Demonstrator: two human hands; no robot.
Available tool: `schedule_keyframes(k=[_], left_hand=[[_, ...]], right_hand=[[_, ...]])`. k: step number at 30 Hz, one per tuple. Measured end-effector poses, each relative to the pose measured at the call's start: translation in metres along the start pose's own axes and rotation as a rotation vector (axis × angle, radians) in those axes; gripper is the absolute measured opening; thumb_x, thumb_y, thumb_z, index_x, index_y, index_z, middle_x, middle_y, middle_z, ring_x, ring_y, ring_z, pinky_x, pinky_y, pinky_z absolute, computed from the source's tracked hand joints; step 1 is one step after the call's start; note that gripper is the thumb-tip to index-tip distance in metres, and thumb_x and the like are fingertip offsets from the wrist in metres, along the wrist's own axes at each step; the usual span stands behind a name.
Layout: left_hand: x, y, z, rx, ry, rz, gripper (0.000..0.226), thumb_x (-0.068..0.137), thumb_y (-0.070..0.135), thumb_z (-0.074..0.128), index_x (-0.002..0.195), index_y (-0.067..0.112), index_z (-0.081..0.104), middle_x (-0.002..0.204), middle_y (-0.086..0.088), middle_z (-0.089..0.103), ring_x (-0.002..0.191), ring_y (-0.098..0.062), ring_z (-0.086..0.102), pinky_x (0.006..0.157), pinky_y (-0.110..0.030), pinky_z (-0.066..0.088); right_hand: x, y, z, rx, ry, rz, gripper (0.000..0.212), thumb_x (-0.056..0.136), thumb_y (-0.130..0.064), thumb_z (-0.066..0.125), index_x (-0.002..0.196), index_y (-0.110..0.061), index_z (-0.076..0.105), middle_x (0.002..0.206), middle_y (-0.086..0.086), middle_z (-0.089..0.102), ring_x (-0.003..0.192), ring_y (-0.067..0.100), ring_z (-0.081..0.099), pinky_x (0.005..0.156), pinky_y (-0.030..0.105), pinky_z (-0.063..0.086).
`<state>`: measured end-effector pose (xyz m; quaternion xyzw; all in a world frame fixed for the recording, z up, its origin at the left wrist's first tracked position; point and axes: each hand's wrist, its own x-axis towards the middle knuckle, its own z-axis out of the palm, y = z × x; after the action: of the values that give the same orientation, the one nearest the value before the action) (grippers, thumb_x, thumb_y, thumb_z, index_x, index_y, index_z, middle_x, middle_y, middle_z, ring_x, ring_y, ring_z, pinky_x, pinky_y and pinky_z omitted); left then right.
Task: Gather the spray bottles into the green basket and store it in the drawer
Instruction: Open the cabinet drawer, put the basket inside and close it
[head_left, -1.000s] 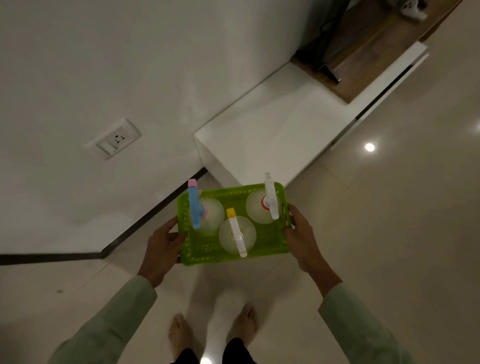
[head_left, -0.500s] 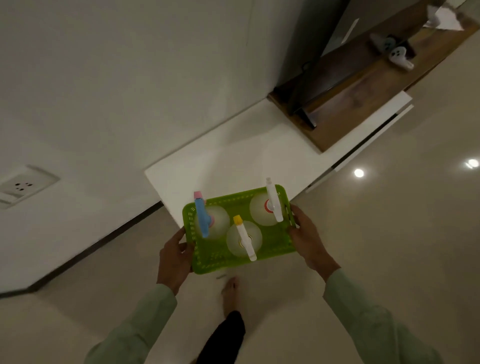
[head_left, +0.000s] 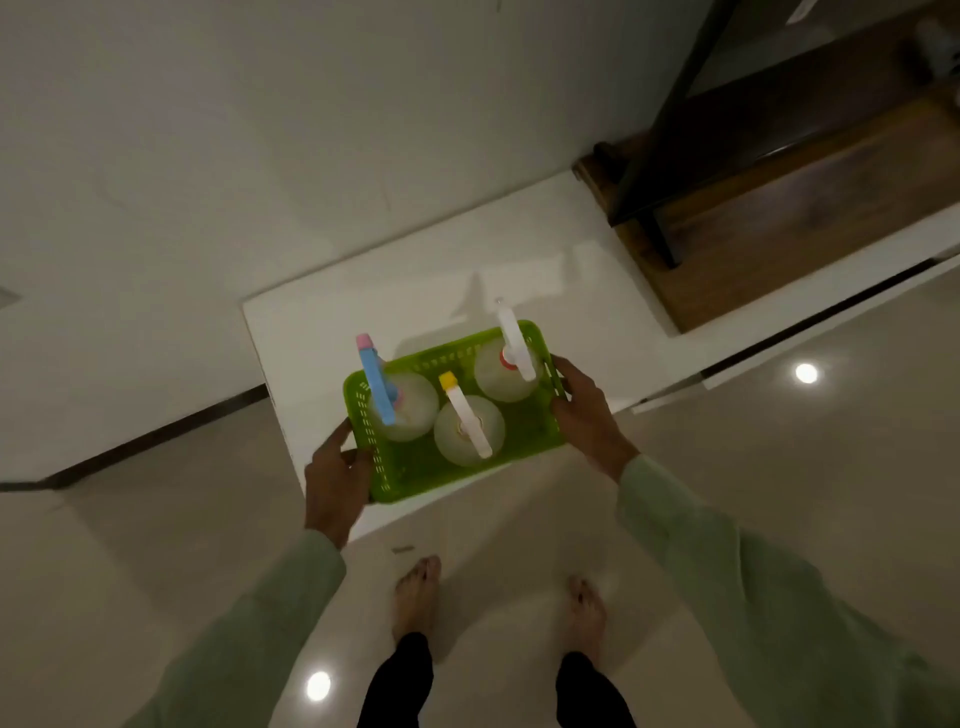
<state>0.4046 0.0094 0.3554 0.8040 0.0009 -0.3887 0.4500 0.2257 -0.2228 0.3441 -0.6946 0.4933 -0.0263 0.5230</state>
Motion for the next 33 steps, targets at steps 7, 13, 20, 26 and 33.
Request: schedule_keyframes(k=[7, 13, 20, 26, 33], left_hand=[[-0.014, -0.008, 0.015, -0.127, 0.113, -0.039, 0.052, 0.095, 0.005, 0.051, 0.142, 0.029, 0.047, 0.094, -0.011, 0.073, 0.078, -0.030, 0.070, 0.066, -0.041, 0.060], [-0.048, -0.035, 0.022, -0.252, 0.297, 0.006, 0.043, 0.100, 0.034, 0.051, 0.141, 0.022, 0.047, 0.116, -0.010, 0.067, 0.096, -0.029, 0.069, 0.083, -0.044, 0.057], [-0.076, -0.122, 0.063, -0.379, 0.371, -0.165, 0.028, 0.101, 0.024, 0.049, 0.118, 0.006, 0.063, 0.114, -0.021, 0.069, 0.092, -0.033, 0.070, 0.084, -0.042, 0.056], [-0.015, -0.200, 0.103, -0.810, 0.130, -0.512, 0.034, 0.100, 0.028, 0.052, 0.125, 0.006, 0.055, 0.130, -0.018, 0.062, 0.114, -0.036, 0.062, 0.103, -0.048, 0.047], [0.092, -0.258, 0.142, -1.242, 0.181, -0.553, 0.067, 0.100, 0.055, 0.032, 0.152, 0.014, 0.027, 0.154, -0.015, 0.038, 0.139, -0.038, 0.040, 0.115, -0.057, 0.031]], right_hand=[[0.019, 0.000, -0.013, 0.011, -0.120, -0.086, 0.059, 0.094, -0.001, 0.044, 0.146, -0.028, 0.047, 0.115, 0.001, 0.063, 0.109, 0.028, 0.061, 0.090, 0.042, 0.054], [-0.007, 0.027, -0.018, 0.249, -0.047, -0.099, 0.045, 0.103, -0.022, 0.056, 0.147, -0.023, 0.046, 0.138, 0.002, 0.057, 0.120, 0.017, 0.060, 0.099, 0.037, 0.051], [-0.049, 0.110, 0.020, 0.494, 0.358, 0.277, 0.009, 0.102, -0.017, 0.053, 0.096, -0.012, 0.058, 0.094, 0.014, 0.063, 0.085, 0.028, 0.060, 0.069, 0.040, 0.050], [-0.013, 0.201, 0.084, 0.970, 0.030, 0.707, 0.046, 0.104, -0.041, 0.045, 0.129, -0.004, 0.054, 0.118, 0.021, 0.062, 0.110, 0.037, 0.061, 0.101, 0.052, 0.048], [0.083, 0.246, 0.139, 1.304, -0.024, 0.688, 0.078, 0.097, -0.067, 0.038, 0.152, -0.012, 0.031, 0.149, 0.022, 0.043, 0.137, 0.042, 0.045, 0.114, 0.055, 0.035]])
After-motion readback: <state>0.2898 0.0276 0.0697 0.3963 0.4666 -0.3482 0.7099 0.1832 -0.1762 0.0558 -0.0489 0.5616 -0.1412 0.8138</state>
